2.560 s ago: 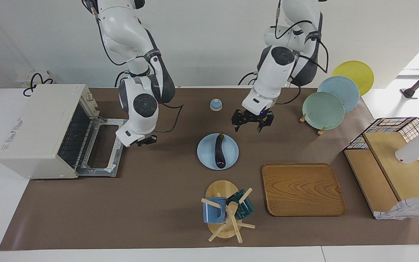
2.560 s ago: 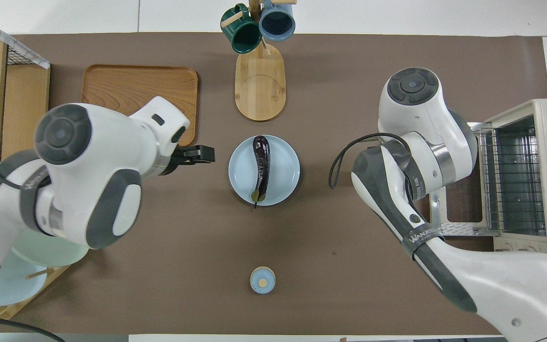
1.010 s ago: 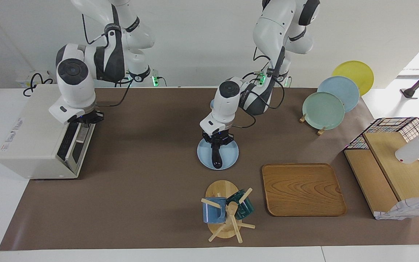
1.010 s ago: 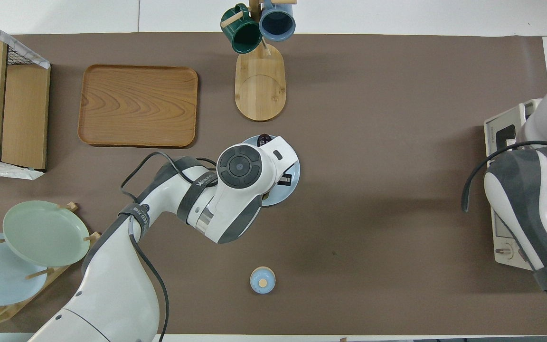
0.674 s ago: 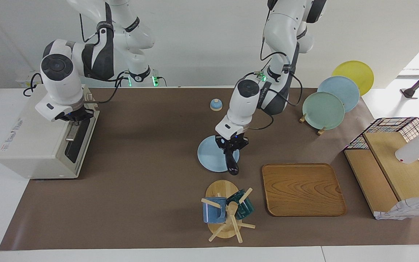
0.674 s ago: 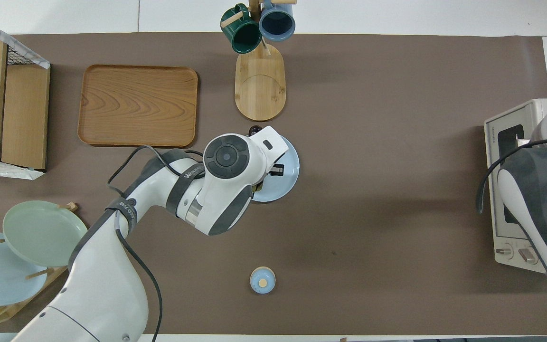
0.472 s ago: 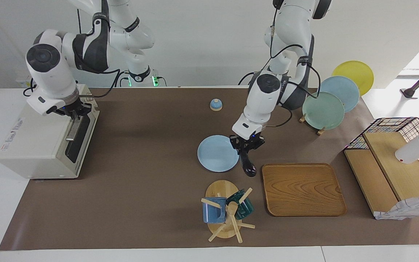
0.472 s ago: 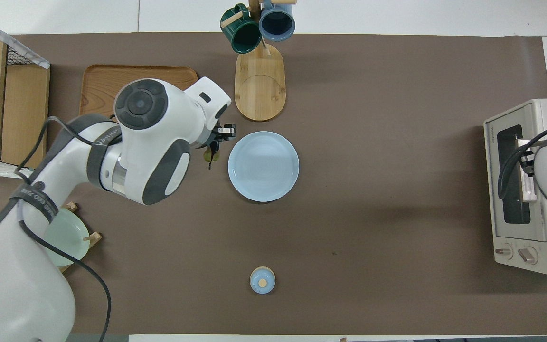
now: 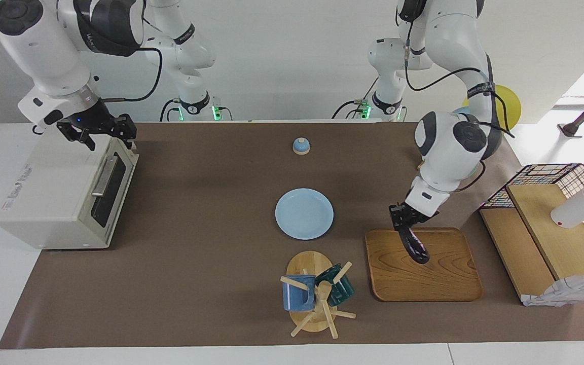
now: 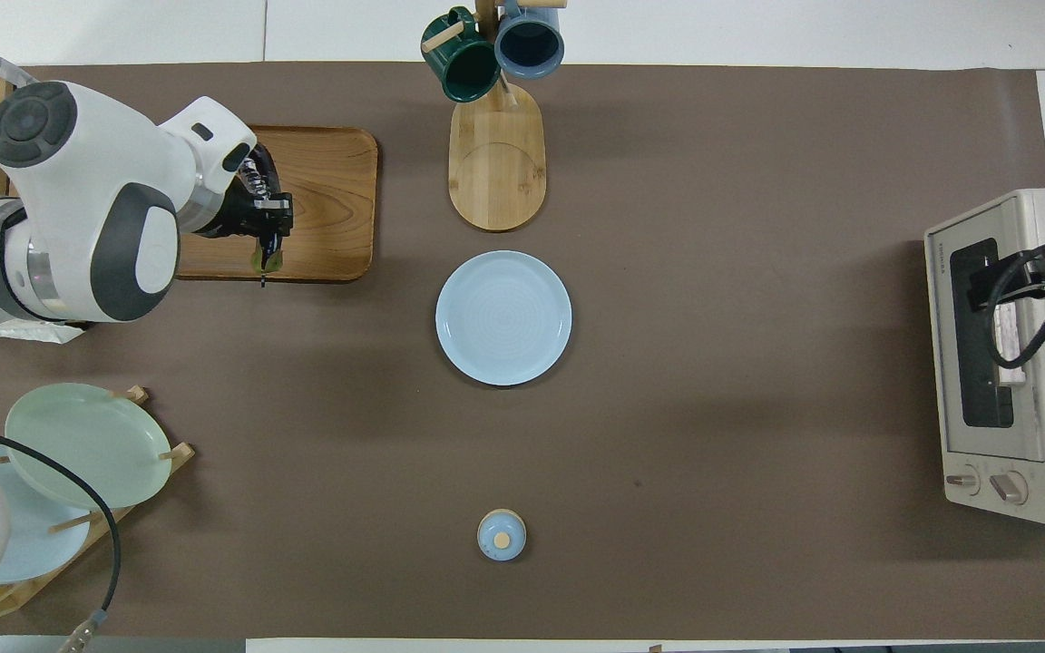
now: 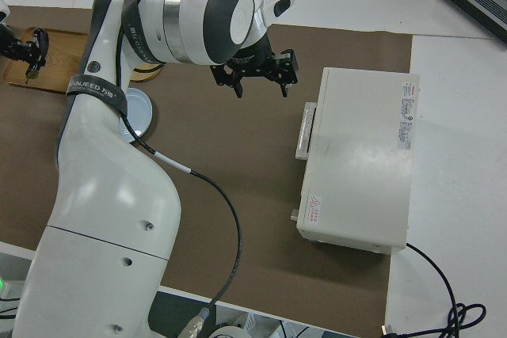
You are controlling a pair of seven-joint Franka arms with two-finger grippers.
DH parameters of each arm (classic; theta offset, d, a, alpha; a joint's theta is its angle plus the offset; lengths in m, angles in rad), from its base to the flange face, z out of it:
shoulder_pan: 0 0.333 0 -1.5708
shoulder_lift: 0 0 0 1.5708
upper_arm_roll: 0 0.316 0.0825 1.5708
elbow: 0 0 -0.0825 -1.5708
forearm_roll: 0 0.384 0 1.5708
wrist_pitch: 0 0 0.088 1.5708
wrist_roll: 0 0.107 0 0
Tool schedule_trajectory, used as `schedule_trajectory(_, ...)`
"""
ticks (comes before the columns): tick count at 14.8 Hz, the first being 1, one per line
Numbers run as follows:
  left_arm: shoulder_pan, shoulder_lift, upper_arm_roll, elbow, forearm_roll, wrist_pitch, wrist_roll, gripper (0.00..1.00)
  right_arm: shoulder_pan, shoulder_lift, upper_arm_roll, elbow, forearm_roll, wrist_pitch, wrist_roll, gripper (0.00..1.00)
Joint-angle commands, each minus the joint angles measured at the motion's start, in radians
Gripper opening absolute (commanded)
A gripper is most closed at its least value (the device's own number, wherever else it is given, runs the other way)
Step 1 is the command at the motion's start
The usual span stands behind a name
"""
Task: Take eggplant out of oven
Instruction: 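Move the eggplant onto the wooden tray with the left gripper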
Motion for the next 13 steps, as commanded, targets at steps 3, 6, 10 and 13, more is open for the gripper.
schedule_trajectory(3,0.038,0.119,-0.006,0.086,-0.011,0.055,0.060,0.00,0.028,-0.029,0.007,-0.027,0.031,-0.023,-0.014,1.00)
schedule_trajectory(6,0.038,0.130,-0.006,0.061,-0.010,0.099,0.060,0.00,0.104,-0.060,-0.062,-0.055,0.032,0.005,0.009,1.00)
schedule_trajectory(10,0.038,0.133,-0.006,0.050,-0.010,0.111,0.063,0.00,0.111,-0.078,-0.071,-0.085,0.037,0.014,0.087,1.00)
schedule_trajectory(13,0.036,0.134,-0.006,0.056,-0.010,0.106,0.072,1.00,0.101,-0.092,-0.070,-0.098,0.044,0.045,0.093,1.00)
